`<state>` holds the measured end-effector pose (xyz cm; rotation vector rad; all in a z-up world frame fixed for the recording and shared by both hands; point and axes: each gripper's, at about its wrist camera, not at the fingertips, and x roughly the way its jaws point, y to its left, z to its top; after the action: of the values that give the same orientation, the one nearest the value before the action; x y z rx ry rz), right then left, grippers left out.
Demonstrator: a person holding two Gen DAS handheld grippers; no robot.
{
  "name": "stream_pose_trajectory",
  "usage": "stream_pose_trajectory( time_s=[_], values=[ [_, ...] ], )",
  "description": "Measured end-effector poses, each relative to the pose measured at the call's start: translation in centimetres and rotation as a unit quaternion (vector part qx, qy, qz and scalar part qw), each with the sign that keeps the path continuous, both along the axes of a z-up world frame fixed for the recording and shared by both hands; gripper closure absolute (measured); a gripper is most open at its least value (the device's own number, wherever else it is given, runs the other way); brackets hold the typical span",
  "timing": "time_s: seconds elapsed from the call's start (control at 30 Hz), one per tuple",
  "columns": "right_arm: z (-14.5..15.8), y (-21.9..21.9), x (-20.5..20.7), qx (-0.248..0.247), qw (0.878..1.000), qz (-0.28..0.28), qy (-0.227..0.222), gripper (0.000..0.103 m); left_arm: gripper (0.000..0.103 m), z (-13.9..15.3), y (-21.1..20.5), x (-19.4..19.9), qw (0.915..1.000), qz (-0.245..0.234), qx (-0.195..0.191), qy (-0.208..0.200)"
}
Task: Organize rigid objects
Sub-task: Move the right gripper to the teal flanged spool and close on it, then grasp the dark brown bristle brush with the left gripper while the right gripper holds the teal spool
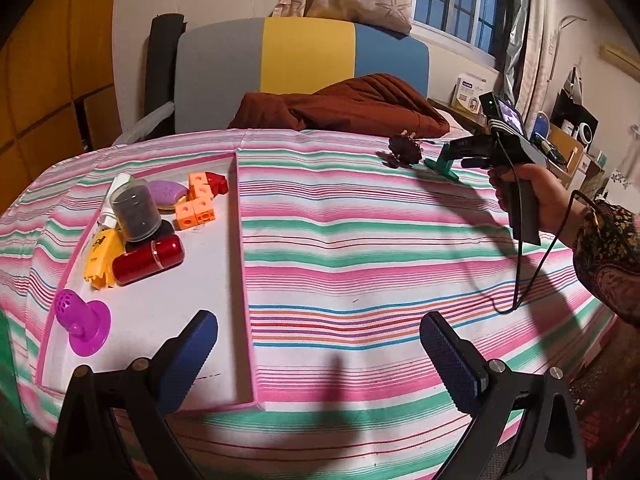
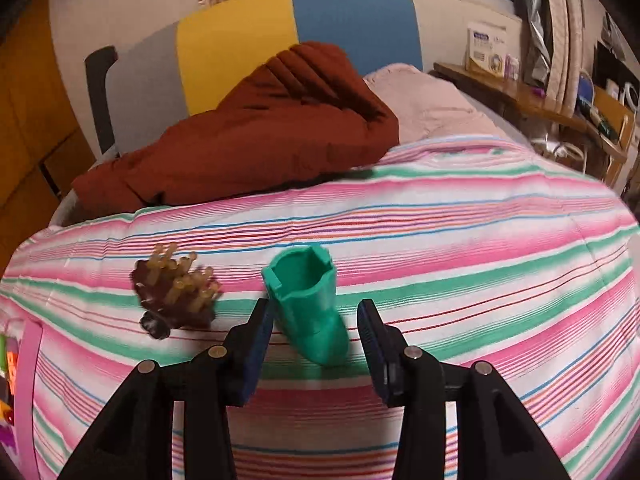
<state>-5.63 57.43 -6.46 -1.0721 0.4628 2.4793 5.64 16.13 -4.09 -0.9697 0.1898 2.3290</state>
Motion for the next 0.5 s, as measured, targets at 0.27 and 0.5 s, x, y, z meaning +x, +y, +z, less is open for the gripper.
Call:
stream_pose_trajectory(
  time_s=[0.27, 0.5],
  values=[
    [0.2, 1.3, 0.3, -0.041, 0.998, 0.028, 0.05, 0.065, 0.001, 0.1, 3.0, -0.9, 0.9999, -0.017, 0.003, -0.002],
    [2.0, 0.8, 1.7, -0.073, 0.997, -0.014, -0.012, 0.065, 0.001, 0.3, 8.9, -3.9, 0.9993, -0.035, 0.003, 0.006]
  ],
)
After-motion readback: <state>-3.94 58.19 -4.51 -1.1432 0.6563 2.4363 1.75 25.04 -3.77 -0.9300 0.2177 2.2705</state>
